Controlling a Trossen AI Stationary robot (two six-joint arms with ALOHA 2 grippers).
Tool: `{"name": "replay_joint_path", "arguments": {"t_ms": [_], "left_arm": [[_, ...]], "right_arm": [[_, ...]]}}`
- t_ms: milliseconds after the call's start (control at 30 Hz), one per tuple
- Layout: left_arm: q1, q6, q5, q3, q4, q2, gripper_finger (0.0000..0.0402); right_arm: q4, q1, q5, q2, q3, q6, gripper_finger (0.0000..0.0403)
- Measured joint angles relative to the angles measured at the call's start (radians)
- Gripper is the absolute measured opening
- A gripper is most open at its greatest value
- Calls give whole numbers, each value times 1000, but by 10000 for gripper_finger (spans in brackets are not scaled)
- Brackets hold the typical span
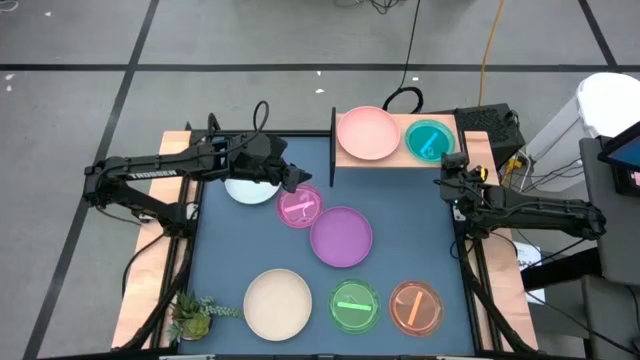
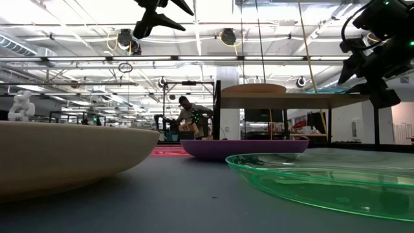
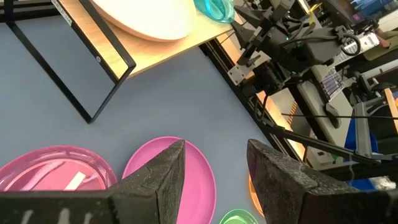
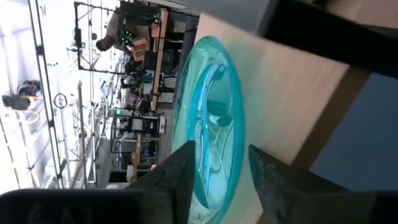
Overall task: Place and stack plates onto a shelf
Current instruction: Put the small blue plate on the shelf
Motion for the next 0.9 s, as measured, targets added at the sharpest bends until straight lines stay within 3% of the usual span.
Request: {"name": "replay_joint_path", "arguments": {"t_ms": [367, 600, 900], "left_arm": [[-26, 0, -1, 0, 0, 0, 177], [-75, 0, -1, 0, -3, 0, 177], [-108, -7, 0, 0, -5, 0, 177]], "right_arm": [[171, 2, -51, -24, 0, -97, 220], [272, 3, -142, -54, 0, -174, 221], [697, 5, -286, -65, 9, -483, 200]]}}
